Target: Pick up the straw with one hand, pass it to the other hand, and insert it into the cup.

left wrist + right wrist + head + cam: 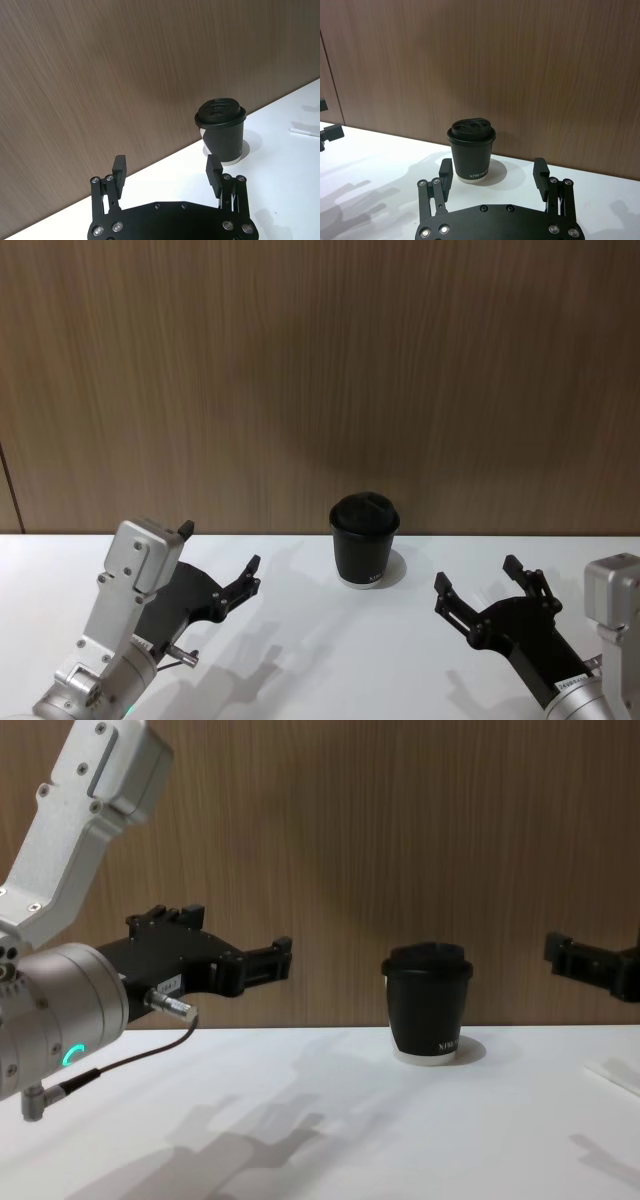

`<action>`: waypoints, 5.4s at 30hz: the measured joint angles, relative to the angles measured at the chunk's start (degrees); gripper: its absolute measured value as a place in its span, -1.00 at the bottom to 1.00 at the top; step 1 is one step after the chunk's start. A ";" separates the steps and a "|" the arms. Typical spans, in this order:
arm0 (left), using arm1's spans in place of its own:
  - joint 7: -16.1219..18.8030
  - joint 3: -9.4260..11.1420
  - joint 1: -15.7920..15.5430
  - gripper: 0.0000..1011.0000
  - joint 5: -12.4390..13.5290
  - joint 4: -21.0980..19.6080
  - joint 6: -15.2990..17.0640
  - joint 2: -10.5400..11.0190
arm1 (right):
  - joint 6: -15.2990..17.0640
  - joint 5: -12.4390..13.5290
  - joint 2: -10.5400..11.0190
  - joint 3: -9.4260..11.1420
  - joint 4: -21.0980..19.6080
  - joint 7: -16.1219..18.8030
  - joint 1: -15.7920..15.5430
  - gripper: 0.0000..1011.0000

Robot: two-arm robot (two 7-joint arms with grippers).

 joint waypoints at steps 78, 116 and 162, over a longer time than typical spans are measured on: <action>0.00 0.00 0.00 0.98 0.00 0.00 0.00 0.00 | -0.85 5.00 4.36 3.31 4.20 9.74 2.44 0.98; 0.00 0.00 0.00 0.98 0.00 0.00 0.00 0.00 | 10.63 14.49 9.27 8.19 2.44 11.02 -2.04 0.98; 0.00 0.00 0.00 0.98 0.00 0.00 0.00 0.00 | 6.58 10.10 15.07 5.44 7.11 13.63 -3.37 0.98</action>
